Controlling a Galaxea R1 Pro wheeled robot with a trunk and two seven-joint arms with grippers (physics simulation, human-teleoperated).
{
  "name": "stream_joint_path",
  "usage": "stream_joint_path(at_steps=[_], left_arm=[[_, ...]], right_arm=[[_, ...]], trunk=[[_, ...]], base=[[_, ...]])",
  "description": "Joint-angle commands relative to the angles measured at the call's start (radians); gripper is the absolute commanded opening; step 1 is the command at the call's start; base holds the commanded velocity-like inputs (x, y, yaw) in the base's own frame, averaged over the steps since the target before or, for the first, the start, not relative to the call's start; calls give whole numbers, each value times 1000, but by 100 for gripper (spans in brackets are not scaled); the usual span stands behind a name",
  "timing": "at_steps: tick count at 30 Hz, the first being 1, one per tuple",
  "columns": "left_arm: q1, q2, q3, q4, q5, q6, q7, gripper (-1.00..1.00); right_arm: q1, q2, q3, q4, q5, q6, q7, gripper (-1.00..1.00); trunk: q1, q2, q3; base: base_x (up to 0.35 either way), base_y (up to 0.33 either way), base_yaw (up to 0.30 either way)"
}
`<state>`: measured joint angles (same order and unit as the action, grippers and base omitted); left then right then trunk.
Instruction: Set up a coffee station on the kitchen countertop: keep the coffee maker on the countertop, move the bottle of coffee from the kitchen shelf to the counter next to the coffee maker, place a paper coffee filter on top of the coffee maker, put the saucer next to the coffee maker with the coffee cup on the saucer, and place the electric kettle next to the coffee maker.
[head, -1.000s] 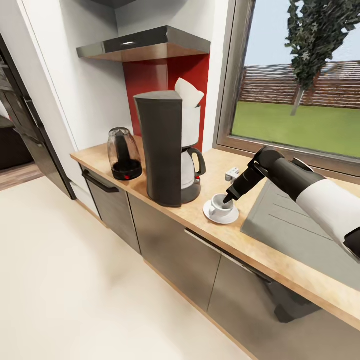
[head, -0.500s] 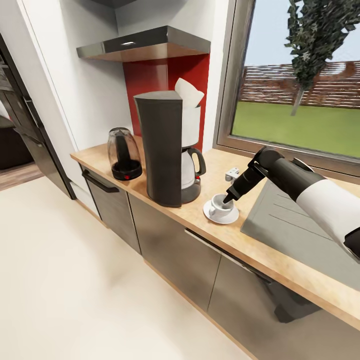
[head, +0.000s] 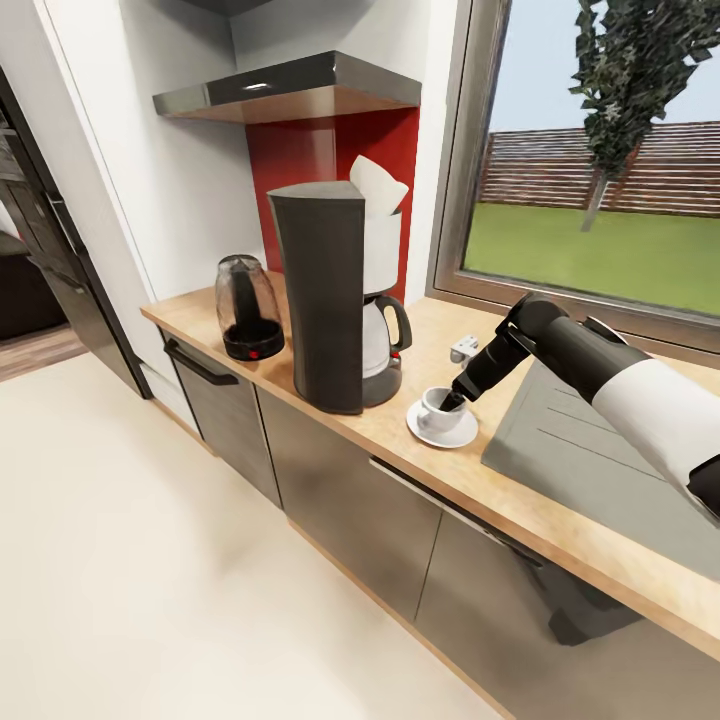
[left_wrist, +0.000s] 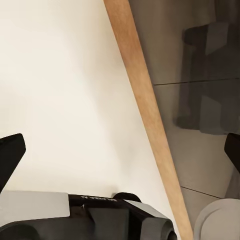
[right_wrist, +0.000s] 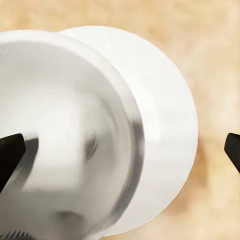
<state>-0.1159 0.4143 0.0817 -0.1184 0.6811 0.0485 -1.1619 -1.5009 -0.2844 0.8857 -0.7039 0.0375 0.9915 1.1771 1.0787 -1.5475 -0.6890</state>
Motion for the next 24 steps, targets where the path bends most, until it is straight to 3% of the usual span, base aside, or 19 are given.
stream_joint_path(at_steps=[1,6,24], left_arm=[[-1,0,8,0,-6,5,-4,100],[-1,0,8,0,-6,5,-4,100],[-1,0,7,0,-6,5,-4,100]], right_arm=[[-1,-1,3,-2,4,6,6,100],[-1,-1,3,-2,4,6,6,100],[-2,-3,-1,-4,5,6,7,100]], trunk=[[0,0,-1],[0,0,-1],[-69,126,55]], base=[[0,0,0],[0,0,0],[0,0,0]])
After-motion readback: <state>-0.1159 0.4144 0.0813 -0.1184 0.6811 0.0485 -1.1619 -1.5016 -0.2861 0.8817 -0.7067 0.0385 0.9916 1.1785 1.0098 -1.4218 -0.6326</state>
